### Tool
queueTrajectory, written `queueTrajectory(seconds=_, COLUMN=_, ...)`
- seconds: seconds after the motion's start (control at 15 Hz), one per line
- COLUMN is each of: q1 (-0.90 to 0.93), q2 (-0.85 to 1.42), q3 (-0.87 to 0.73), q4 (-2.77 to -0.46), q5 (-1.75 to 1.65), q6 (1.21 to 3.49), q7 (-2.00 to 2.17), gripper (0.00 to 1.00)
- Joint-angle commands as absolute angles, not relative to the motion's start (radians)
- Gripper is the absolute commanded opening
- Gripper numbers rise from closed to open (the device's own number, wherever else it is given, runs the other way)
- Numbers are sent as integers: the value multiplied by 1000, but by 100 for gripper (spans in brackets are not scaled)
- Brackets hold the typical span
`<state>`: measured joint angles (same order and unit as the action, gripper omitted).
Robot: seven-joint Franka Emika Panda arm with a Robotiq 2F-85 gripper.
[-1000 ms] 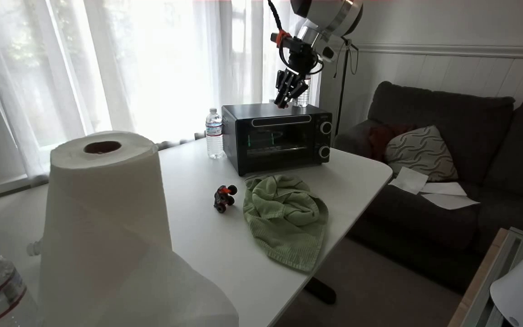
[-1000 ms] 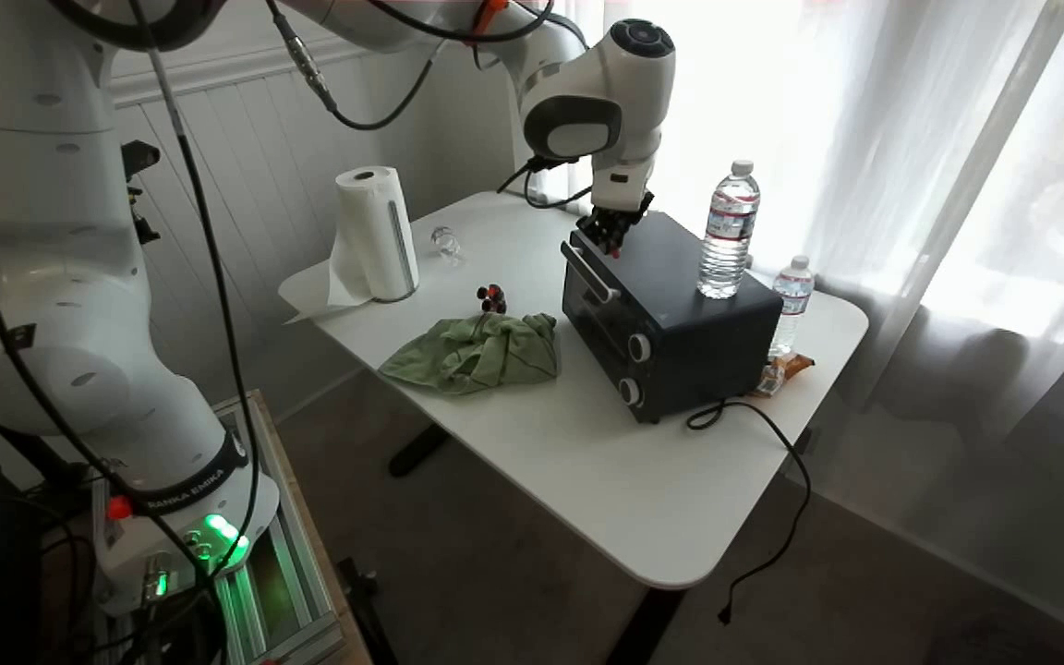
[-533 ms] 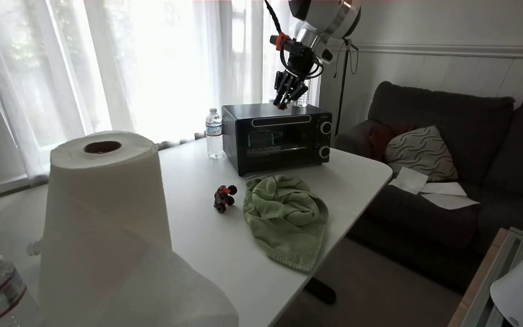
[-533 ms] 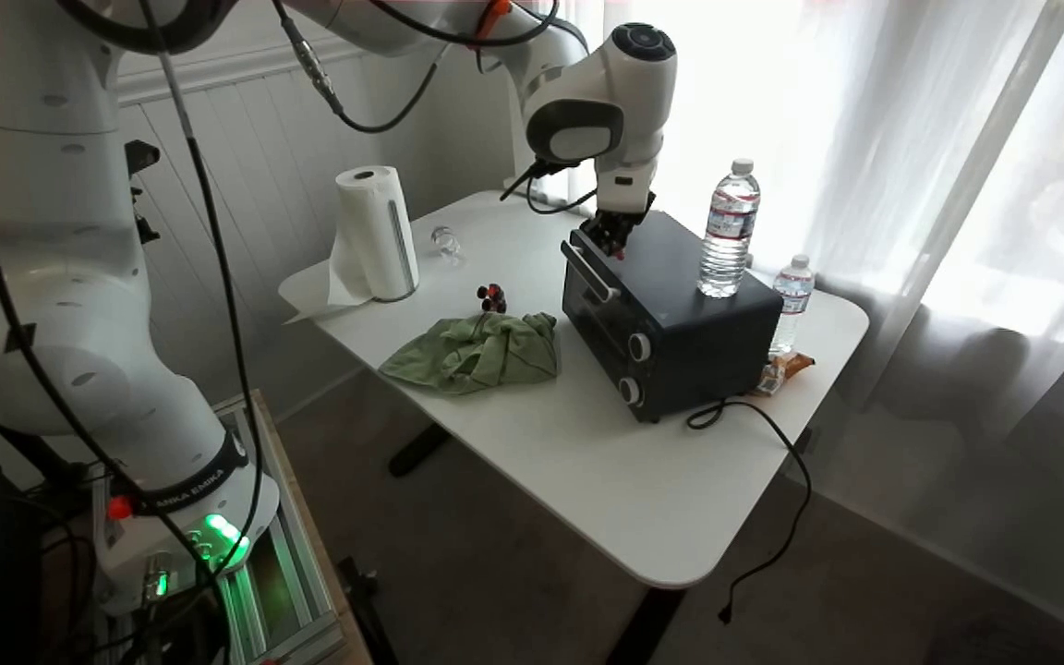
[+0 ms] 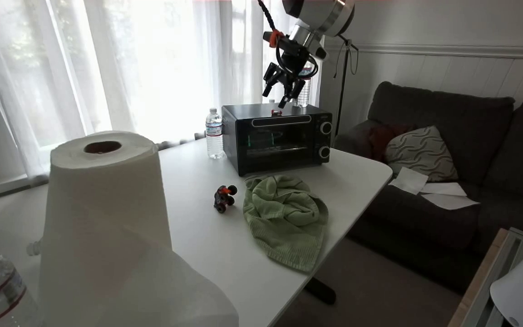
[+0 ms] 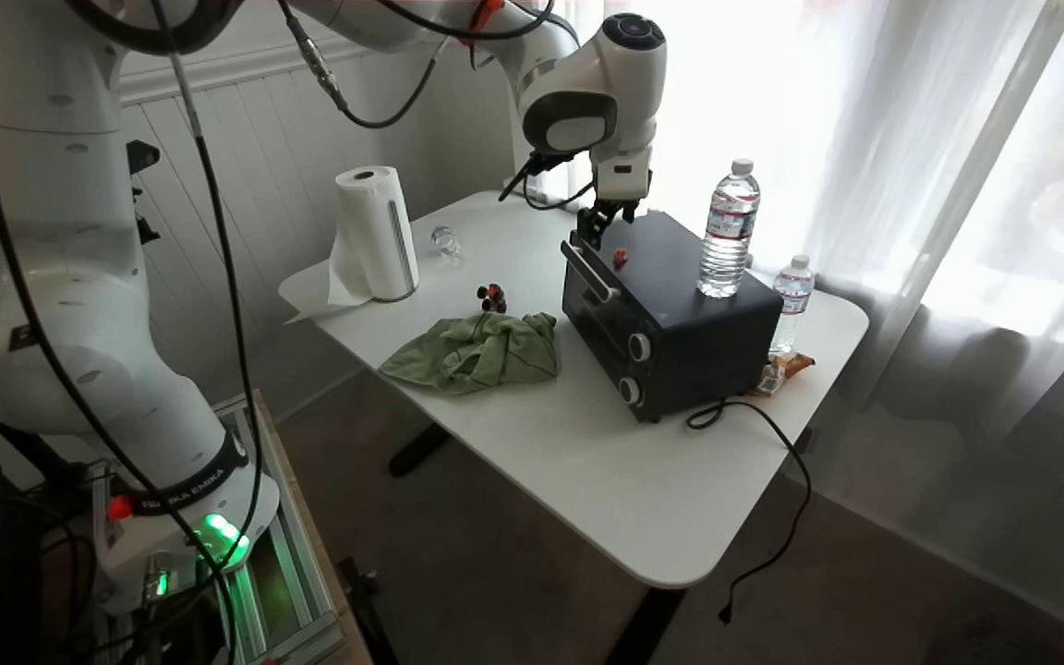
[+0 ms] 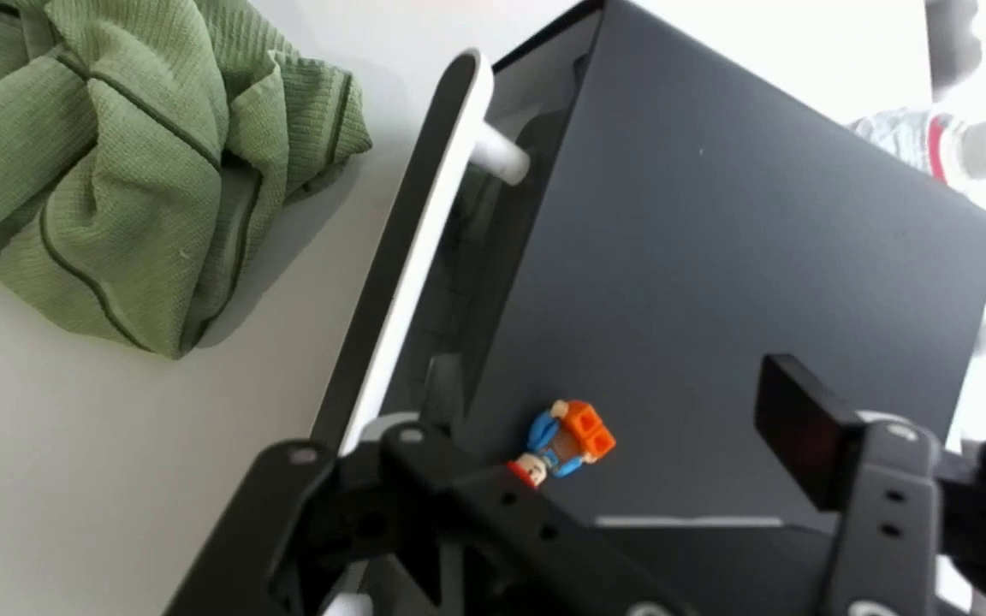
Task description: Lift the orange object from the table and put it on the microwave
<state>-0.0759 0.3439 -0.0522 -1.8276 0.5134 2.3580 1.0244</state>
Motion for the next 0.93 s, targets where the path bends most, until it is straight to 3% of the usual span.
queueTrajectory(seconds=0.0, q1=-41, q2=286, q3=-35, q4=-1858, q5=448, q6=2299, q7=960, gripper=100)
queueTrajectory(seconds=0.53, q1=141, q2=197, q3=-13, q4=-1901, q5=39, q6=2251, q7=1019, gripper=100)
queueTrajectory(seconds=0.87, q1=185, q2=206, q3=62, q4=-1897, q5=-10, q6=2241, q7=869, gripper=100)
